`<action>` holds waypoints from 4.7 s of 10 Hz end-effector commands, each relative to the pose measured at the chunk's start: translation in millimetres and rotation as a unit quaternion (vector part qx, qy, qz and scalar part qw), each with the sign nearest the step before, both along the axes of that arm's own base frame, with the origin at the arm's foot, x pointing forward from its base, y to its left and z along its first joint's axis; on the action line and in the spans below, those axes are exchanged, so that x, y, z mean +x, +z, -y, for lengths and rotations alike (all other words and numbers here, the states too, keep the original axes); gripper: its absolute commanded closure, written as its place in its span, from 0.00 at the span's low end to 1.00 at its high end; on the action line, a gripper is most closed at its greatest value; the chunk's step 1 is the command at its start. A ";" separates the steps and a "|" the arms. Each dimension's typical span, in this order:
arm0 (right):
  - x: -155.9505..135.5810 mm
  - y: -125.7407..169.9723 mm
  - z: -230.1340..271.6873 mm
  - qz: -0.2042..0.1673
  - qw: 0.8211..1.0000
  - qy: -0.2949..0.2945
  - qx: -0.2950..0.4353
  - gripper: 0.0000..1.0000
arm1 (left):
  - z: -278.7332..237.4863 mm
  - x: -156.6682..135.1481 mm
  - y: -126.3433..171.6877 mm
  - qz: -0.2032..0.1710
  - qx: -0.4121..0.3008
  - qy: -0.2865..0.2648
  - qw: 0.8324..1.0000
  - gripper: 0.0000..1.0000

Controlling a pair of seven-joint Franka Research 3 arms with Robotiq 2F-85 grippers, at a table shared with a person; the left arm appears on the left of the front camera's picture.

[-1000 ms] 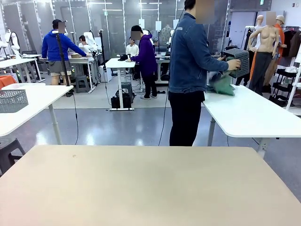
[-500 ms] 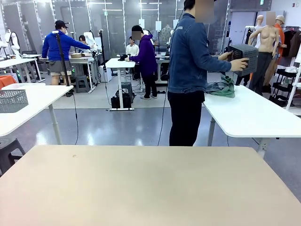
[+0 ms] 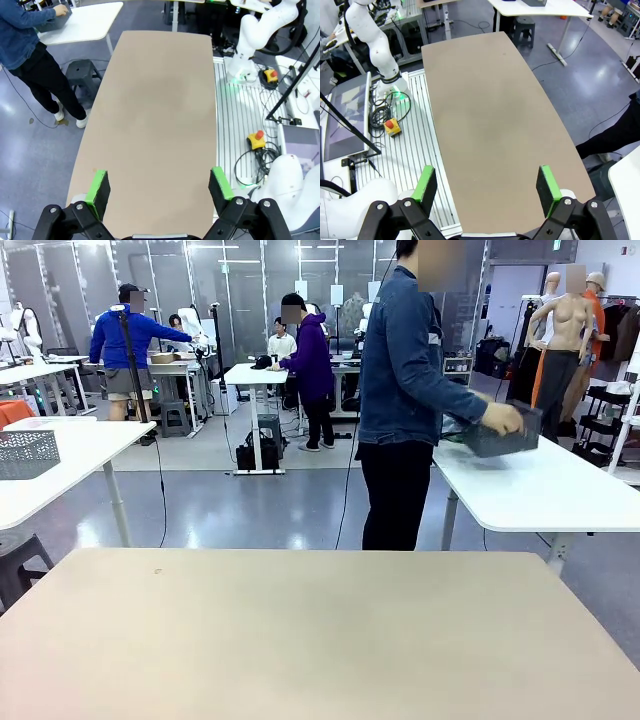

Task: Fold the towels and place them in the basket.
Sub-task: When a person lays out a Towel with hook on the table, fold it in half twice.

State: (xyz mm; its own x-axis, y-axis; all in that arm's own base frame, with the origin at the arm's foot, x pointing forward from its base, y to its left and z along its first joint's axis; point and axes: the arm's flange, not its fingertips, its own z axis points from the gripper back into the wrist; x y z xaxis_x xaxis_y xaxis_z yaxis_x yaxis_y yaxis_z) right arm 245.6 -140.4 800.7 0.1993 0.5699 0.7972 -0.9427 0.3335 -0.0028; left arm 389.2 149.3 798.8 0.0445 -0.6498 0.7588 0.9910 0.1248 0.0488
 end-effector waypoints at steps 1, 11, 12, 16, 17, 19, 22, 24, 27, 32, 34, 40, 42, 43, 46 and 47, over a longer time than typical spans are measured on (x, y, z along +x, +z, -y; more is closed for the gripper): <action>-2.2 1.0 -0.1 0.002 1.000 0.001 0.000 0.00 | 1.4 0.3 3.0 0.008 -0.001 0.002 1.000 0.00; 25.6 6.5 -19.5 0.022 1.000 -0.019 0.000 0.00 | 30.2 14.7 6.2 0.044 0.006 0.035 0.998 0.00; 34.7 6.3 -22.4 0.028 0.999 -0.018 -0.002 0.00 | 34.7 18.8 8.2 0.047 0.011 0.035 0.998 0.00; 57.7 6.8 -30.7 0.045 0.999 -0.003 -0.007 0.00 | 40.0 27.7 10.2 0.041 0.025 0.038 0.998 0.00; 60.4 8.0 -31.0 0.045 0.999 0.009 -0.012 0.00 | 40.4 29.0 8.9 0.039 0.025 0.036 0.998 0.00; 64.8 10.1 -30.3 0.048 0.998 0.020 -0.023 0.00 | 41.8 29.6 7.7 0.037 0.026 0.033 0.998 0.00; 67.1 10.5 -31.6 0.043 0.998 0.042 -0.034 0.00 | 42.1 29.8 5.0 0.035 0.027 0.031 0.999 0.00; 67.0 9.2 -31.7 0.040 0.997 0.052 -0.037 0.00 | 44.5 28.8 4.9 0.034 0.028 0.030 0.999 0.00; 67.8 7.8 -35.7 0.033 0.998 0.041 -0.033 0.00 | 37.2 32.2 8.9 0.038 0.019 0.021 0.999 0.00; 67.8 7.8 -35.7 0.033 0.998 0.041 -0.033 0.00 | 37.2 32.2 8.9 0.038 0.019 0.021 0.999 0.00; 67.8 7.8 -35.7 0.033 0.998 0.041 -0.033 0.00 | 37.2 32.2 8.9 0.038 0.019 0.021 0.999 0.00; 67.8 7.8 -35.7 0.033 0.998 0.041 -0.033 0.00 | 37.2 32.2 8.9 0.038 0.019 0.021 0.999 0.00; 67.8 7.8 -35.7 0.033 0.998 0.041 -0.033 0.00 | 37.2 32.2 8.9 0.038 0.019 0.021 0.999 0.00; 67.8 7.8 -35.7 0.033 0.998 0.041 -0.033 0.00 | 37.2 32.2 8.9 0.038 0.019 0.021 0.999 0.00; 67.8 7.8 -35.7 0.033 0.998 0.041 -0.033 0.00 | 37.2 32.2 8.9 0.038 0.019 0.021 0.999 0.00; 67.8 7.8 -35.7 0.033 0.998 0.041 -0.033 0.00 | 37.2 32.2 8.9 0.038 0.019 0.021 0.999 0.00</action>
State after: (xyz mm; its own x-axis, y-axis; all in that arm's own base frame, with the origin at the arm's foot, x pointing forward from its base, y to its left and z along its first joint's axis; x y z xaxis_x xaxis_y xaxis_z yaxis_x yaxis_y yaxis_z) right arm 313.2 -105.3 807.3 0.0984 0.6366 0.7648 -0.9653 0.2480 -0.0822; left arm 422.1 112.7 806.8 0.0176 -0.6768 0.7360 0.9782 0.1641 0.1275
